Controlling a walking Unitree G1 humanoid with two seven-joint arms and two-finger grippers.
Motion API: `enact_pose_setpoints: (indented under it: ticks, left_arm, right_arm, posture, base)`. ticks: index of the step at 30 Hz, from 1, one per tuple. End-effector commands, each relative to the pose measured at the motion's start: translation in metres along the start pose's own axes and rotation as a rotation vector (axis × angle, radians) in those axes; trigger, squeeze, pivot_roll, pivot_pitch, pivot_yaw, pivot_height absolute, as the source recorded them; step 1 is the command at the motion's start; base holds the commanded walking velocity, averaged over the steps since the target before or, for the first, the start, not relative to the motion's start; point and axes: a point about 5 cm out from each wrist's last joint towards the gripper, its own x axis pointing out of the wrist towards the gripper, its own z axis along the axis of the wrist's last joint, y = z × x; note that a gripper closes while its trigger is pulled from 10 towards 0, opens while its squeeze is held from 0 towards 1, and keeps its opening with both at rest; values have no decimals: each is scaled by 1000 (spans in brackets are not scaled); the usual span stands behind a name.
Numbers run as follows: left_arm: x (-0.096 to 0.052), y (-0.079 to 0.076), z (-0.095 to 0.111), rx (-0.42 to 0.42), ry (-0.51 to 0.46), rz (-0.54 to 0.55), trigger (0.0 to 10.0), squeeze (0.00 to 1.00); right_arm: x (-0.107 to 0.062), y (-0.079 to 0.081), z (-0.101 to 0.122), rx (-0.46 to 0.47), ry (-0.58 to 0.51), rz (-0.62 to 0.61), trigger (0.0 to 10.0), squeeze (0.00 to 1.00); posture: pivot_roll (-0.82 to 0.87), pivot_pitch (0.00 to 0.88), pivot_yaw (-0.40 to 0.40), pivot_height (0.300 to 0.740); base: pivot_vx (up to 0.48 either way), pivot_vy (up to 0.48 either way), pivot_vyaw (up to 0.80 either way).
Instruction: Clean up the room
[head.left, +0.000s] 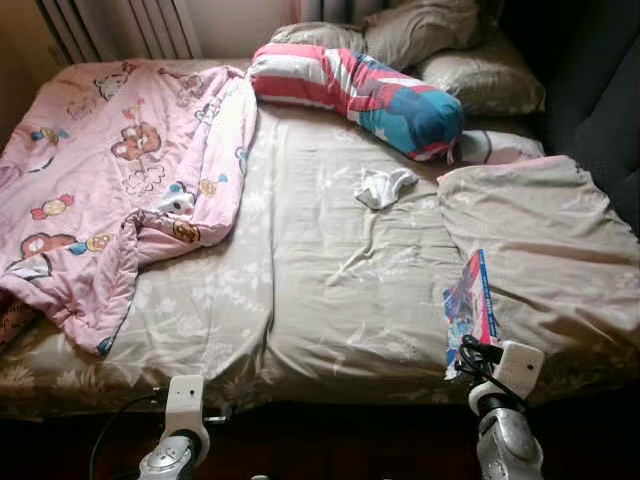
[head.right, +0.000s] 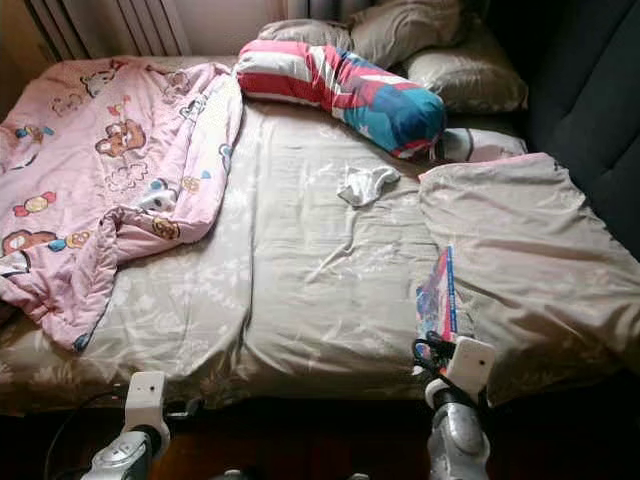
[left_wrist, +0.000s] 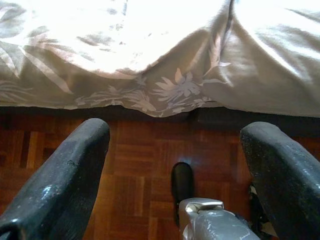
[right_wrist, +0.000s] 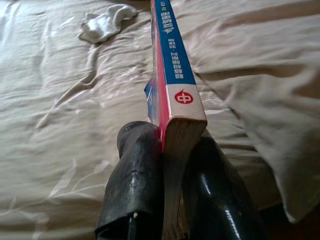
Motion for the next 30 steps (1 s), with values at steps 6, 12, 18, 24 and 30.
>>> enact_pose_setpoints:
  ticks: [6, 12, 18, 24, 30]
  left_arm:
    - [-4, 5, -10, -19, 33, -1, 10000, 0]
    - [-4, 5, -11, -23, 34, 1, 10000, 0]
    - [-4, 7, -11, -28, 36, 2, 10000, 0]
    - [-6, 11, -13, -29, 40, 8, 10000, 0]
    - [-7, 14, -14, -22, 41, 19, 10000, 0]
  right_arm:
    - [4, -1, 9, 21, -42, -13, 10000, 0]
    - [5, -2, 11, 26, -45, -16, 10000, 0]
    - [4, 0, 9, 32, -42, -14, 10000, 0]
    - [3, 2, 8, 38, -41, -10, 10000, 0]
    - [2, 3, 6, 40, -36, -9, 10000, 0]
  posture:
    - [101, 191, -9, 740]
    - [104, 198, -8, 740]
    - [108, 203, -3, 740]
    - [112, 207, 0, 740]
    - [115, 214, 2, 740]
  base:
    - [125, 0, 0]
    - [257, 0, 0]
    - [257, 0, 0]
    - [257, 0, 0]
    - [209, 0, 0]
